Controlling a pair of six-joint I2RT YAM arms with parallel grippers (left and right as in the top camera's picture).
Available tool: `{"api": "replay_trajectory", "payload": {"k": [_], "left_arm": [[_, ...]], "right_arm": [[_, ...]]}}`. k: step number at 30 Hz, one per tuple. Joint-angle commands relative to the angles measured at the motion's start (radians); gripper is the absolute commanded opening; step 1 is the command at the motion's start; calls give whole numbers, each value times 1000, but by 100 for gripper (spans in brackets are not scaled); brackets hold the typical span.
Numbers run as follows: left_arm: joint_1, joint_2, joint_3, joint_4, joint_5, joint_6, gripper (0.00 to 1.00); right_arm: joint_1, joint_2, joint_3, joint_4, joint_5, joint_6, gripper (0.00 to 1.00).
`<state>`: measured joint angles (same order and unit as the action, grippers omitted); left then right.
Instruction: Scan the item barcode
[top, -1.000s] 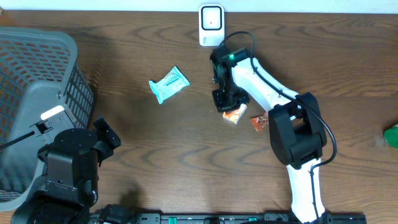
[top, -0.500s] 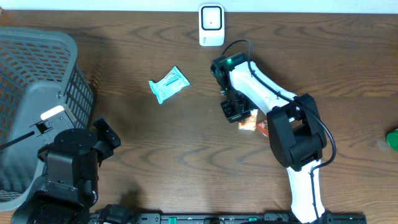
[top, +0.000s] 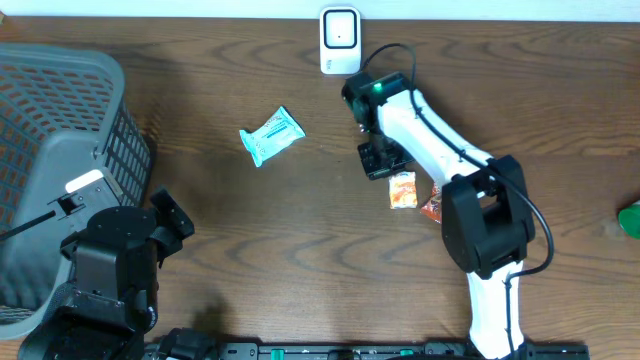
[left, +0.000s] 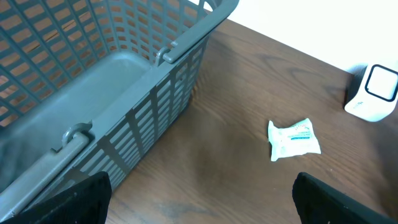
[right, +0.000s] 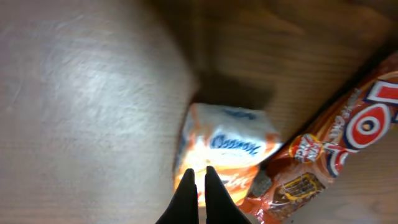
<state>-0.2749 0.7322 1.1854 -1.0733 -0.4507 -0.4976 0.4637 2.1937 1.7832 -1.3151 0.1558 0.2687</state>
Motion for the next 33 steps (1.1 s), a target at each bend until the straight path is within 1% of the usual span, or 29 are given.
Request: {"api": "replay_trajectory", "payload": {"k": [1, 5, 8, 11, 14, 19, 23, 26, 27, 29, 33], "left_arm": [[5, 4, -4, 0, -13, -2, 93], [5, 4, -4, 0, -13, -2, 93], [5, 4, -4, 0, -13, -2, 93], [5, 4, -4, 0, -13, -2, 93], [5, 4, -4, 0, -13, -1, 93], [5, 4, -4, 0, -13, -2, 93], [5, 4, -4, 0, -13, -2, 93], [5, 4, -4, 0, -13, -2, 93], [5, 4, -4, 0, -13, -2, 93], [5, 4, -4, 0, -13, -2, 93], [5, 4, -4, 0, -13, -2, 93]], "right_arm": [[-54, -26, 19, 35, 27, 80, 1], [-96, -26, 19, 70, 27, 83, 1], [-119, -26, 19, 61, 29, 88, 1], [-144, -26, 19, 41, 64, 136, 1], [-157, -26, 14, 28, 45, 135, 1], [-154, -24, -37, 29, 45, 135, 1], [-154, -24, -106, 76, 36, 138, 1], [-153, -24, -139, 116, -5, 133, 1], [-153, -24, -143, 127, -19, 120, 1], [-151, -24, -144, 160, -69, 49, 1], [-134, -24, -143, 232, -180, -163, 1]]}}
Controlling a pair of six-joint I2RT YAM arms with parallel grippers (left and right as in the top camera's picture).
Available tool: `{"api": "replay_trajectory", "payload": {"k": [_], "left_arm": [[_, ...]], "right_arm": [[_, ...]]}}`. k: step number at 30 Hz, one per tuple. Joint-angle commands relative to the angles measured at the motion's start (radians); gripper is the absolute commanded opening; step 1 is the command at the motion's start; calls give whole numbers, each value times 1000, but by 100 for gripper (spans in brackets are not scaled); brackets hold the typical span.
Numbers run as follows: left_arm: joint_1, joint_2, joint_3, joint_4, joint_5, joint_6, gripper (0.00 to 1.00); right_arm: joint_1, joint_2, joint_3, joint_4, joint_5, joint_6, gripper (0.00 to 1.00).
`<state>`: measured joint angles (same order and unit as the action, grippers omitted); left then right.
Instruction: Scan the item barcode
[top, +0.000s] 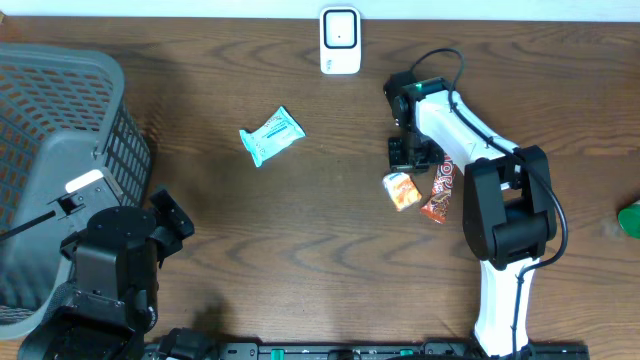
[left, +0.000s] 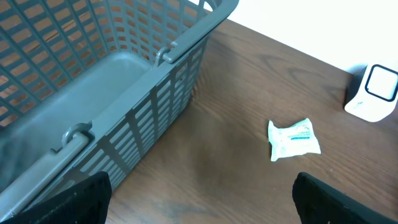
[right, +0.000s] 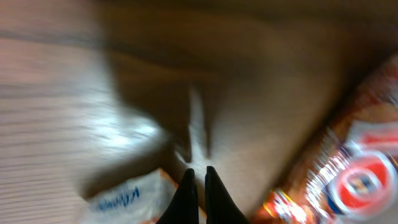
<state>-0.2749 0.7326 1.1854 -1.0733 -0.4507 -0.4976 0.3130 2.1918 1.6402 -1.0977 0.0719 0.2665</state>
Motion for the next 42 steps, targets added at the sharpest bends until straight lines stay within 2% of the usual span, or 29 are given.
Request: {"api": "replay_trajectory", "payload": {"k": [1, 6, 9, 10, 12, 14, 15, 17, 20, 26, 35, 42], "left_arm": [[5, 3, -4, 0, -13, -1, 93], [5, 3, -4, 0, -13, -2, 93], [5, 3, -4, 0, -13, -2, 93], [5, 3, -4, 0, -13, -2, 93], [5, 3, -4, 0, -13, -2, 93], [5, 3, -4, 0, -13, -2, 93], [5, 3, -4, 0, -13, -2, 93], [5, 3, -4, 0, -13, -2, 93], [5, 3, -4, 0, -13, -2, 93], [5, 3, -4, 0, -13, -2, 93], [5, 3, -4, 0, -13, -2, 93], [5, 3, -4, 0, -13, -2, 93]], "right_arm": [[26, -22, 0, 36, -133, -255, 1], [64, -22, 0, 54, -236, -536, 1], [87, -23, 3, 50, -254, -566, 2], [99, -23, 18, 37, -253, -547, 8], [107, -23, 63, 5, -237, -475, 38], [109, -23, 128, -44, -214, -393, 61], [109, -23, 159, -65, -207, -358, 79], [108, -23, 229, -114, -202, -281, 99], [103, -23, 275, -154, -196, -226, 99], [93, -23, 250, -258, -43, -11, 99], [93, -23, 148, -255, -20, 78, 99], [93, -23, 33, -166, -21, 101, 99]]}}
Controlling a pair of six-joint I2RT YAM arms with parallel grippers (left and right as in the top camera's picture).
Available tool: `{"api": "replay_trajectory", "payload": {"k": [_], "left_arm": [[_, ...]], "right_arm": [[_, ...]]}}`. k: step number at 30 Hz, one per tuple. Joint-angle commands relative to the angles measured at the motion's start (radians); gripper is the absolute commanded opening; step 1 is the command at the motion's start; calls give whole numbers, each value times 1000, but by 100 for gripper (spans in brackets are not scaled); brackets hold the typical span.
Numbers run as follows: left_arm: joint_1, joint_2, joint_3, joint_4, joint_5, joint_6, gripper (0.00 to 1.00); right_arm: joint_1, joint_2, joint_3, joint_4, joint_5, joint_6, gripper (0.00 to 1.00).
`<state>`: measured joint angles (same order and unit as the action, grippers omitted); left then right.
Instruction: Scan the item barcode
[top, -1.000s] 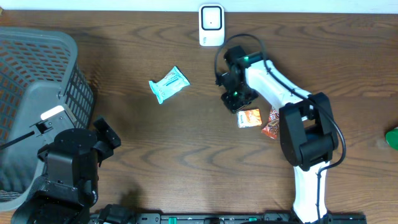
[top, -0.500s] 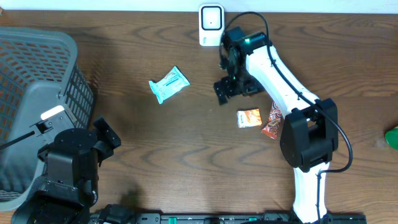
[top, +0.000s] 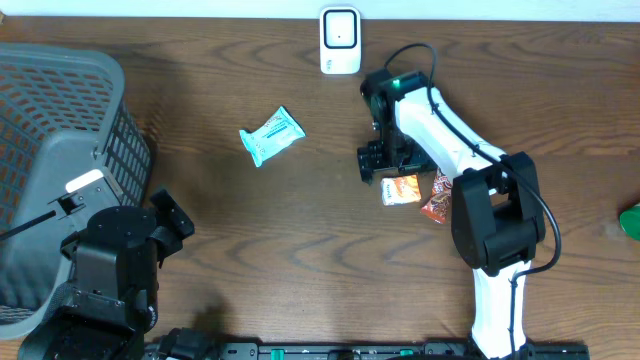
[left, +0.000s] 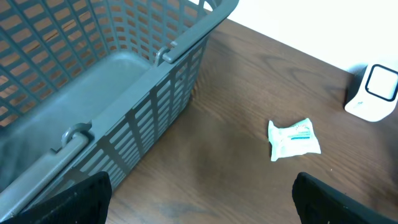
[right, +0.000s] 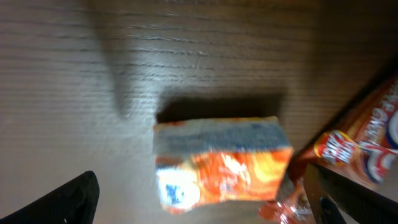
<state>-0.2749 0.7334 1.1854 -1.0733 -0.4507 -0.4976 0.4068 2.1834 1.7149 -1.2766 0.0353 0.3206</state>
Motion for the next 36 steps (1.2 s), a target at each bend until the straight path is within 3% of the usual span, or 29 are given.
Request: {"api": "replay_trajectory", "payload": {"k": [1, 11, 14, 20, 24, 36], "left_arm": [[5, 3, -4, 0, -13, -2, 93], [5, 3, -4, 0, -13, -2, 93], [5, 3, -4, 0, -13, -2, 93], [5, 3, -4, 0, -13, -2, 93], [5, 3, -4, 0, -13, -2, 93], [5, 3, -4, 0, -13, -2, 93]], "right_arm": [[-2, -14, -62, 30, 16, 54, 99], [-2, -14, -177, 141, 16, 60, 98], [-2, -14, -180, 148, 16, 61, 83], [-2, -14, -178, 189, 16, 60, 80], [-2, -14, -161, 190, 16, 60, 70], [-2, -14, -134, 188, 16, 37, 68]]}}
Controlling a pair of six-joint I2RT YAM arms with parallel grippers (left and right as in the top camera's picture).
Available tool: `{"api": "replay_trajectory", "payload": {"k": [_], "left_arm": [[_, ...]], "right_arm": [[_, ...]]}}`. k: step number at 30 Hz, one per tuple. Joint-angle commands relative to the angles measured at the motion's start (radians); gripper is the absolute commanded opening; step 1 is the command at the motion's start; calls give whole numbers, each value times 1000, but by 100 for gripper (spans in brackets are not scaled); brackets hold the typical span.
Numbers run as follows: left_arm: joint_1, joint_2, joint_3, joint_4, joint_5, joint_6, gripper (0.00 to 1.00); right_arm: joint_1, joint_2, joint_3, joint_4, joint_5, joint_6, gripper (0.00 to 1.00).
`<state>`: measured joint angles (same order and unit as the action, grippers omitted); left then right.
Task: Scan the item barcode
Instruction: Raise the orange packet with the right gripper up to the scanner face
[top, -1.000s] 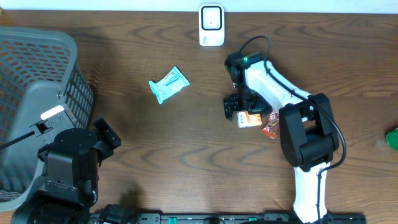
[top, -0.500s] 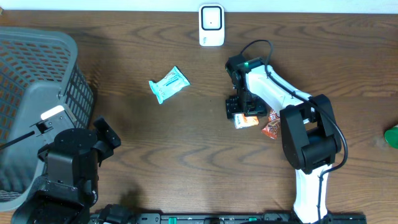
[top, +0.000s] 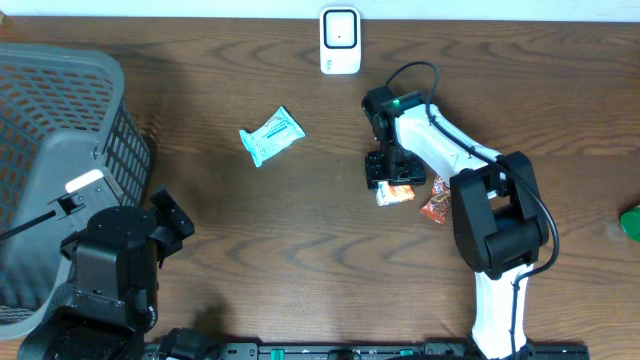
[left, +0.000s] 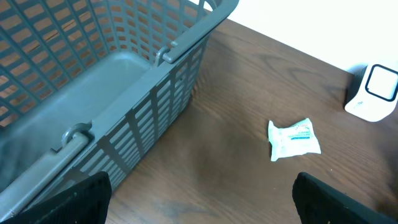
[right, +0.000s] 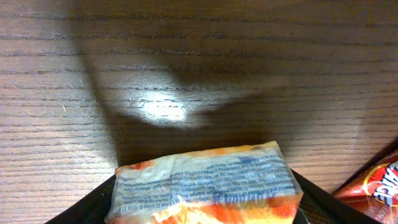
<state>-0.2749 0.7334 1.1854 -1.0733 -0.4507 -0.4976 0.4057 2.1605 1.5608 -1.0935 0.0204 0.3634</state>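
Note:
A small orange-and-white snack packet (right: 205, 186) lies on the wooden table, its fine-print side up; it also shows in the overhead view (top: 396, 194). My right gripper (right: 205, 177) is open and low over it, one black finger on each side of the packet. From overhead the right gripper (top: 385, 172) is just above the packet. The white barcode scanner (top: 340, 40) stands at the table's far edge. My left gripper (left: 202, 202) is open and holds nothing, near the front left by the basket.
A red snack packet (top: 437, 198) lies right beside the orange one. A teal packet (top: 270, 135) lies left of the middle. A grey plastic basket (top: 40, 120) fills the left side. Something green (top: 630, 220) shows at the right edge.
My right gripper, open a little above the orange packet then, is now lower, with the packet between its fingers. The left arm has not moved.
My right gripper was first shut, its tips at the orange packet's edge. Then it was still shut farther right, and the packet lay turned. Then it stood open above the packet lying crosswise. Now it is down around it.

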Motion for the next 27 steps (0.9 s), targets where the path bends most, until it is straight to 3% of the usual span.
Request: {"api": "replay_trajectory", "payload": {"k": [1, 12, 17, 27], "left_arm": [[5, 3, -4, 0, -13, -2, 93], [5, 3, -4, 0, -13, -2, 93], [5, 3, -4, 0, -13, -2, 93], [5, 3, -4, 0, -13, -2, 93]], "right_arm": [[-1, 8, 26, 4, 31, -7, 68], [-1, 8, 350, -15, 34, -85, 66], [-1, 8, 435, 166, 35, -149, 66], [0, 30, 433, 640, 36, -269, 67]]}}
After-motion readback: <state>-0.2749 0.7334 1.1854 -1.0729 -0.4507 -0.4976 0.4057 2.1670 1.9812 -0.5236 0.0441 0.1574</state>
